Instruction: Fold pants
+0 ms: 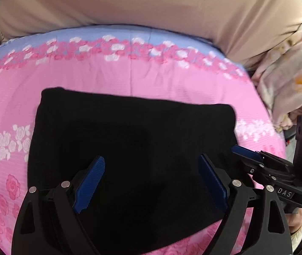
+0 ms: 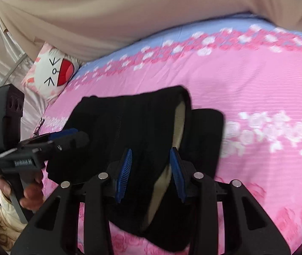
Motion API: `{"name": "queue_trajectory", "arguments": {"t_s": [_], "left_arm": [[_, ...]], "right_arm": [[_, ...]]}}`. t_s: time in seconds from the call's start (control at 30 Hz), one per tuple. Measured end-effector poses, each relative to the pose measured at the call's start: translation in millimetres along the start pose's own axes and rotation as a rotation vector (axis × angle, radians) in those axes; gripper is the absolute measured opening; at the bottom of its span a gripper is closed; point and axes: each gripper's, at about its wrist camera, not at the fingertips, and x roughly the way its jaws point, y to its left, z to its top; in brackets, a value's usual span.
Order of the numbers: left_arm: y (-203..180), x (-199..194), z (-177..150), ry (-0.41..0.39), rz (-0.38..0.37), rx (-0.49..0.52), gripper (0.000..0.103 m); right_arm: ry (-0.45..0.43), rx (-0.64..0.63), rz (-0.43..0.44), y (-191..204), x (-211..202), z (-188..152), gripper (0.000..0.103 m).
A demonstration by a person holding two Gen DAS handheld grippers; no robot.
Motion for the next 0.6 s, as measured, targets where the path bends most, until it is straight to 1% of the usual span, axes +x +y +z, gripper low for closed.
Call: {"name": "queue_trajectory", "arguments": {"t_s": [0.07,0.1,0.13,0.17,0.23,0.27,0.3,0.33,0.37,0.43,0.47,0.5,0.53,0.57,0.6], "left_arm": [[0.2,0.8,-0.2,-0.007,0.037,0.013,0.087],[-0.7,0.8,0.4,-0.015,0.064,0.025,0.087],[3.8,-0.6,-0.2,-0.021,0.079,0.029,0.087],[4.5,-2.5,0.8,-0.03,0.091,0.029,0.087],[8.3,-10.3,3.0,-0.041,0.074,0.023,0.087],[8.6,-14.0,4.2,-0.046,0.057,0.021,0.087],[8.6,-17.4,4.4,-0.051,0.046,0.024,0.087],[7.4,-16.7,4.1,-0.055,0.041,0.031,0.087],[4.9,-12.0,2.9,-0.051,0.044,0.045,0.087],[-1.8,4.3,0.9,-0.01,0.073,0.065,0.087],[-4.0,8.3,-0.4,0.005,0.084,0.069,0.087],[-6.9,6.3,-3.6,-0.002,0.084,0.08,0.087],[-9.0,1.9,-5.7,-0.015,0.077,0.09,0.087],[-12.0,-3.4,-7.7,-0.026,0.07,0.104,0.087],[-14.4,-6.3,-8.9,-0.032,0.066,0.113,0.087]], "right_arm": [[0.014,-0.012,-0.006,-0.3,11.0,1.3,0.037],[0.005,-0.011,0.009,0.7,11.4,1.4,0.034],[0.002,-0.023,0.021,4.3,10.5,1.6,0.025],[-0.018,-0.052,0.037,13.4,3.0,1.6,0.024],[-0.087,-0.093,0.031,27.6,-21.8,1.0,0.024],[-0.134,-0.099,0.029,31.0,-41.1,0.0,0.013],[-0.166,-0.087,0.018,27.2,-56.4,-1.9,0.0],[-0.181,-0.074,-0.025,17.9,-62.6,-4.1,0.002],[-0.168,-0.06,-0.079,6.3,-58.7,-5.8,0.004],[-0.064,0.011,-0.149,-26.7,-33.7,-12.4,0.004],[-0.045,0.085,-0.17,-45.5,-28.2,-19.9,0.004],[-0.048,0.12,-0.145,-52.9,-30.7,-24.9,0.004],[-0.066,0.128,-0.11,-55.1,-37.3,-28.3,0.008],[-0.096,0.121,-0.073,-51.9,-46.3,-30.5,0.011],[-0.107,0.1,-0.047,-46.0,-50.7,-30.5,0.014]]}}
